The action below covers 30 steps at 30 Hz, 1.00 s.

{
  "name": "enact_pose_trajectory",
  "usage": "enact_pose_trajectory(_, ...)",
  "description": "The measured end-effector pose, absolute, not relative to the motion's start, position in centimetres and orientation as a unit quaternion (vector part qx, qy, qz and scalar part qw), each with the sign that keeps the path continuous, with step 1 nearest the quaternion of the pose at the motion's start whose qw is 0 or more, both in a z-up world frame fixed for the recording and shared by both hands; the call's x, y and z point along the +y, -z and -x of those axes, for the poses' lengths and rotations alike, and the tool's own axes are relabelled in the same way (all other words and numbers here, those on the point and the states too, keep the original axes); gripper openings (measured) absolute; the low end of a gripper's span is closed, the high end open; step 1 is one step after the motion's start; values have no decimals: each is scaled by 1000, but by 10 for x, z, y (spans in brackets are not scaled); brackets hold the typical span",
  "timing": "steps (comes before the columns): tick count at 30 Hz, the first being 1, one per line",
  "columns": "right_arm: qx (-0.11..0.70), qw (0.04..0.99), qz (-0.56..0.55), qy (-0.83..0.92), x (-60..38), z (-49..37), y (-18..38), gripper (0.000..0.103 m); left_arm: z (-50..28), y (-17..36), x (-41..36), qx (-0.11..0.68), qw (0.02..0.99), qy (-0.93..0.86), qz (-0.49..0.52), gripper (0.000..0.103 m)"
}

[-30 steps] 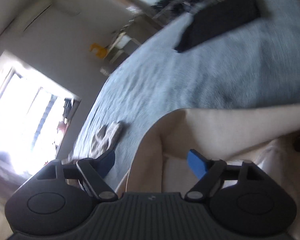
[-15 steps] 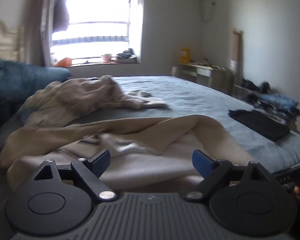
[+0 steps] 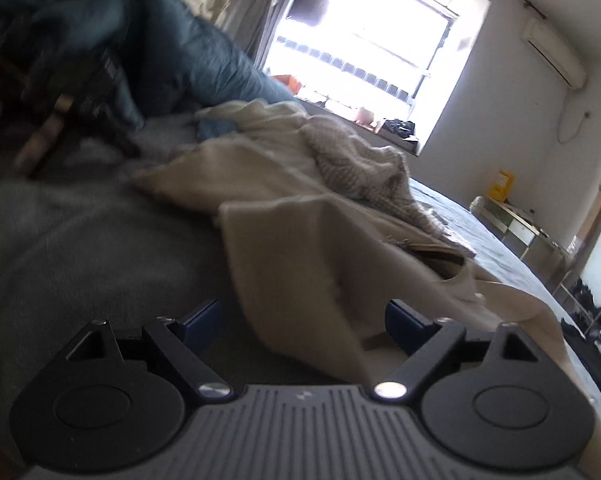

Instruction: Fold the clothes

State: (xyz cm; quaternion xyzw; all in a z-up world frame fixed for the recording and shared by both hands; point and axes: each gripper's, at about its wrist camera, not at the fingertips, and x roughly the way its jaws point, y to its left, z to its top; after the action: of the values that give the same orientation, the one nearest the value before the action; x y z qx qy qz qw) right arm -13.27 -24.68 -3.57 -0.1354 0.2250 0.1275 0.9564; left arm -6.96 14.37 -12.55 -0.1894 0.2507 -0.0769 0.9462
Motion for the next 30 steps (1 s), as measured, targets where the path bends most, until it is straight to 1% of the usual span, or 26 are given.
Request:
enact_pose_trajectory(3,223,940,151,-208,-193,91,35,69,60,154,149,254,942,72,208,90)
enact_pose_trajectory(7,212,903,210,-308,-109,34,40,69,47,174,159,245,938,78,234,90)
enact_pose_trajectory(10,206,884,236,-348,-58,-20,35,69,40,179,162,227,938,91,245,85)
enact_pose_trajectory(12,213,878,237,-358,-33,-66,33,70,37,182,163,215,940,101,246,80)
enact_pose_trajectory(14,250,866,227,-368,-13,-121,37,72,36,183,163,207,938,114,254,65)
enact_pose_trajectory(15,272,865,212,-366,-5,-147,43,73,35,184,163,205,937,120,256,60)
enact_pose_trajectory(16,294,862,195,-363,2,-172,51,75,34,186,161,206,937,124,255,52)
enact_pose_trajectory(17,316,859,180,-361,10,-196,59,75,33,185,158,208,937,124,250,48)
enact_pose_trajectory(21,371,854,140,-336,40,-264,95,79,29,186,153,217,942,100,235,39)
enact_pose_trajectory(23,399,843,128,-338,51,-280,110,80,27,188,156,217,938,98,254,35)
enact_pose_trajectory(25,425,825,134,-347,60,-282,119,73,26,184,157,213,936,99,263,33)
enact_pose_trajectory(27,440,811,141,-359,66,-279,124,29,25,180,157,211,937,96,262,32)
enact_pose_trajectory(28,430,813,145,-366,65,-270,118,19,26,179,156,208,939,93,258,31)
enact_pose_trajectory(29,417,819,147,-366,63,-261,110,8,28,177,154,205,941,90,253,30)
enact_pose_trajectory(30,403,828,139,-363,56,-252,99,6,30,173,151,202,944,86,246,29)
